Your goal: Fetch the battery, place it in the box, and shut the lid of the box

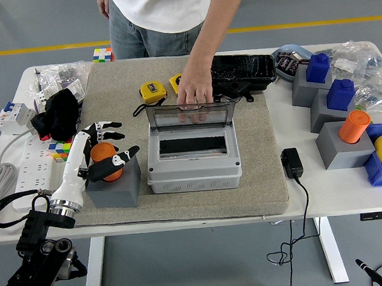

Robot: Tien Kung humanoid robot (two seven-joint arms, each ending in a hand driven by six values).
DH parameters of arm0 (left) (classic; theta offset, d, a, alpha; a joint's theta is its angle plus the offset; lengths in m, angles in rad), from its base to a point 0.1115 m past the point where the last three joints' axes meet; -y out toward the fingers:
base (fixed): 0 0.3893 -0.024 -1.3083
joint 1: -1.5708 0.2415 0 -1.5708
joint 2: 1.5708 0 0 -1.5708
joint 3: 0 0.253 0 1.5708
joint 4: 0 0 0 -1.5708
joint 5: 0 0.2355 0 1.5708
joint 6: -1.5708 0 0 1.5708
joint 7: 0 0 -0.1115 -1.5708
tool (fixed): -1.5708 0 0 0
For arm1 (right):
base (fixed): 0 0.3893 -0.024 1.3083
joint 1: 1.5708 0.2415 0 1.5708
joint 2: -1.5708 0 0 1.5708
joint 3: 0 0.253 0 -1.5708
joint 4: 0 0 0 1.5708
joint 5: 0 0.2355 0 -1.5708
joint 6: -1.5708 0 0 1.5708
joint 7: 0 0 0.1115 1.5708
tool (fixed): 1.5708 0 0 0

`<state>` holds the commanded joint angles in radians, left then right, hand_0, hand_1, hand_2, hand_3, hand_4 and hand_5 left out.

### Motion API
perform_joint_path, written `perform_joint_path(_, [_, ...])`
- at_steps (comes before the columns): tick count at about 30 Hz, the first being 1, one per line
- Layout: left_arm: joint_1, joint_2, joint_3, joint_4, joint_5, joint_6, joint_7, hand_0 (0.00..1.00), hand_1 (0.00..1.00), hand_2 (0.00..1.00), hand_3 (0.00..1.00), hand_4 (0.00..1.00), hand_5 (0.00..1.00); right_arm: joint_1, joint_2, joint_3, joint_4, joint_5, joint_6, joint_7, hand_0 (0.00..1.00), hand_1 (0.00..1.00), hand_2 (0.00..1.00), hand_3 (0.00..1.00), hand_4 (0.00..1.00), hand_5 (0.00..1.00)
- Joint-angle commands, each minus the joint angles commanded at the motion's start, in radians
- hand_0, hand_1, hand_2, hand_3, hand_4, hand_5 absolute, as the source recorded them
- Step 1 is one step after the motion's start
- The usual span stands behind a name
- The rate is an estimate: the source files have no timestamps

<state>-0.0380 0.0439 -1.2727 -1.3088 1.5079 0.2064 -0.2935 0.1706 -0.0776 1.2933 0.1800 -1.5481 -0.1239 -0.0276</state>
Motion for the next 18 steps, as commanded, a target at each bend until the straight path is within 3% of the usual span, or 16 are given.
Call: perform_joint_path(18, [0.016,-0.016,0.003,-0.005,-0.027,0.003,-0.012,0.316,0.530,0.460,0.570,0.998,0.253,0.000,-0.001,-0.004,0.000,0.001,-0.002,0.000,0.853,0.823,0.793,0.846,0.998,0.998])
